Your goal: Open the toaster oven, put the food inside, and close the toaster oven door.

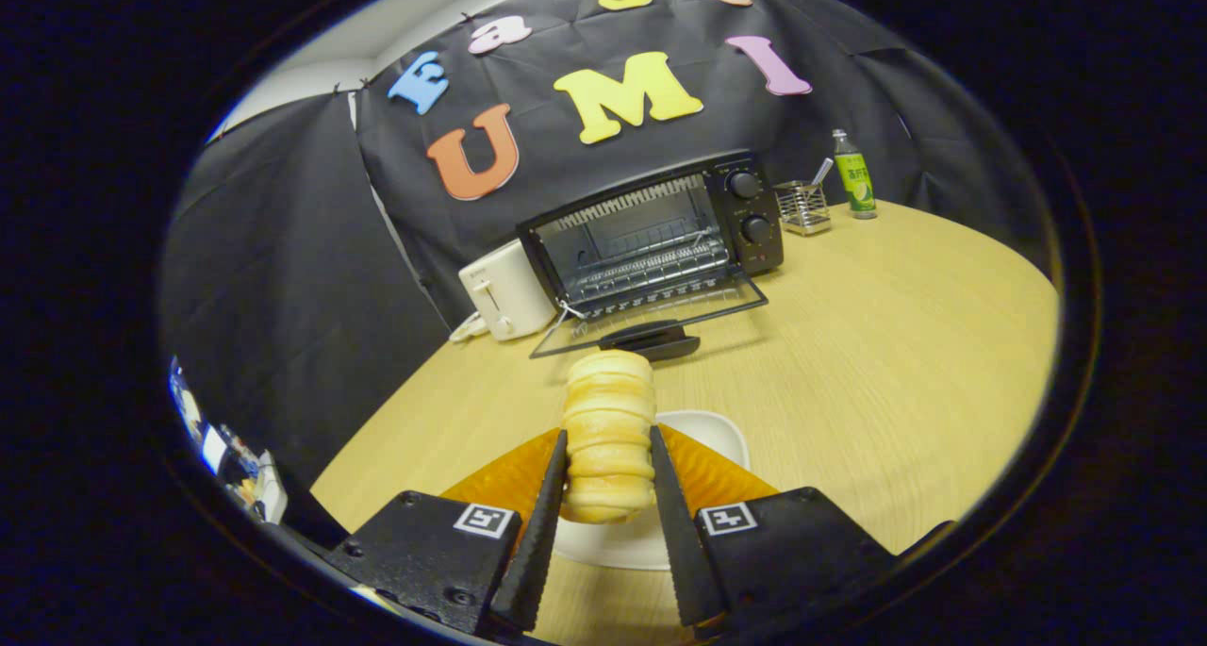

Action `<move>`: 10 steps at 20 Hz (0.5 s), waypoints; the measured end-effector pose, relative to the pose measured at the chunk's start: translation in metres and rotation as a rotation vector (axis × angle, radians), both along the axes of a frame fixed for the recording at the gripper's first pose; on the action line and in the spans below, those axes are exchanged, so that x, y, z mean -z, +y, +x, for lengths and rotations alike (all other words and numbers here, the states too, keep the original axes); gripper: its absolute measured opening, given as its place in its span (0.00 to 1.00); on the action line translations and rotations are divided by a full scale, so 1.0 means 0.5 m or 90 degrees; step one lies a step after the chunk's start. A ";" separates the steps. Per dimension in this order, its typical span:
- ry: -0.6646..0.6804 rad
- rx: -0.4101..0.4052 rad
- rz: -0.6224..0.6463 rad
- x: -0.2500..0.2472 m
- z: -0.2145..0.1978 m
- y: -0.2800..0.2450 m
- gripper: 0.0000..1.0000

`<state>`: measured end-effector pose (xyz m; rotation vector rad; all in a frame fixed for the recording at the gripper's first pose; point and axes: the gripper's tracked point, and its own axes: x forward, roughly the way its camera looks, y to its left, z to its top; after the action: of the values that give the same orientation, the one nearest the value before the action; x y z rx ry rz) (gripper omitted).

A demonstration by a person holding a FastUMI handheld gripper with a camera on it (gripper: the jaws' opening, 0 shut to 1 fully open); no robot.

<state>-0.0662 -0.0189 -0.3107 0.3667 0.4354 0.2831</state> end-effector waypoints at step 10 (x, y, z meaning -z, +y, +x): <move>-0.014 0.010 0.221 -0.098 0.198 -0.008 0.60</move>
<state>0.0326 -0.0229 -0.2617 0.7048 0.3607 0.3475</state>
